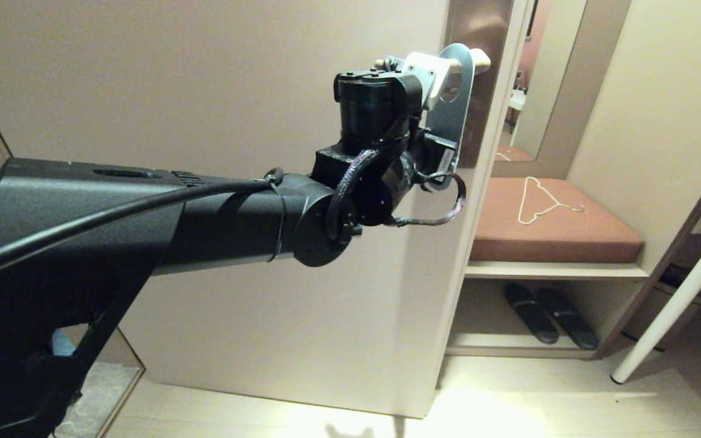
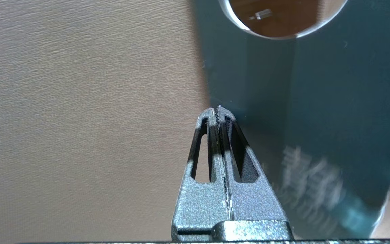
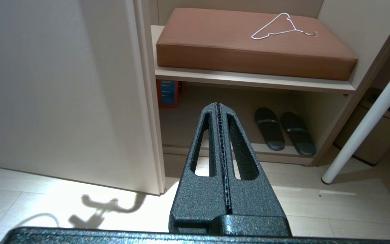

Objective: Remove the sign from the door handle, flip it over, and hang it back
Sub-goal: Hang the sign back with the other side facing out

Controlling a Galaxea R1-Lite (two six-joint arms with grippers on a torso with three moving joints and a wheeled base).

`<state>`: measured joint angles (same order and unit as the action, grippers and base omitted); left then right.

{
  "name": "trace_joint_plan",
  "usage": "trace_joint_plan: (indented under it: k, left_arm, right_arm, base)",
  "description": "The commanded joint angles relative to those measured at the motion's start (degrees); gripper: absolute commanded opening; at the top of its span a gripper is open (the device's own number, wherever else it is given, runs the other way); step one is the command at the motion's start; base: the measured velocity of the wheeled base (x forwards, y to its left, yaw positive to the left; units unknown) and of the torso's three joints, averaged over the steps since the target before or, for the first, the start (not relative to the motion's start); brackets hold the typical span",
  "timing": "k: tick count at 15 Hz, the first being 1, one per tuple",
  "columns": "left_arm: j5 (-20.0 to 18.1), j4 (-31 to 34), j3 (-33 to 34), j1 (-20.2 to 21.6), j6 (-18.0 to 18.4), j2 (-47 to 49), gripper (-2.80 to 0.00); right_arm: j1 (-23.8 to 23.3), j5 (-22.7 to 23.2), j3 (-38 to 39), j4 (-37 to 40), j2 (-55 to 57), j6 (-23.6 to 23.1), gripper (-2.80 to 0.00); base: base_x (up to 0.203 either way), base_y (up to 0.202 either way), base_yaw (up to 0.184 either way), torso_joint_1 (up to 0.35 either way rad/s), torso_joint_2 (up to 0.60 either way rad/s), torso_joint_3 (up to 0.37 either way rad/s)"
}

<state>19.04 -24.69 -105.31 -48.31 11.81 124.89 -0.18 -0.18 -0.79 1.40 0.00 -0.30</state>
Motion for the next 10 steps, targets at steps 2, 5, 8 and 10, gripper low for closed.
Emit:
trace_joint_plan:
  k: [2,5,8,10]
  left_arm:
    - [-0.06,-0.19,-0.09,0.50,0.06,-0.09,-2.80]
    - [-0.22,-0.05,-0.74,-0.08,0.14,0.41,-2.80]
    - [-0.64,1.22,-3.69,-0.81,0.14,1.69,-2.80]
    - [-0.67,2.32,-5.32,-1.85,0.22,2.88,-2.80]
  right_arm:
    - [0.01,0.00,0.00,0.01,0.00,-0.05,-2.80]
    - [0.01,0.00,0.00,0.01,0.09,-0.05,-2.80]
    - [0.01,0.00,0.01,0.01,0.09,-0.05,-2.80]
    - [0.01,0.00,0.00,0.01,0.09,-0.05,-2.80]
  base:
    - [0.000,0.000,0.000,0.000,0.00,0.000]
    - [0.000,0.000,0.000,0.000,0.00,0.000]
    - [0.000,0.000,0.000,0.000,0.00,0.000]
    - [0.000,0.000,0.000,0.000,0.00,0.000]
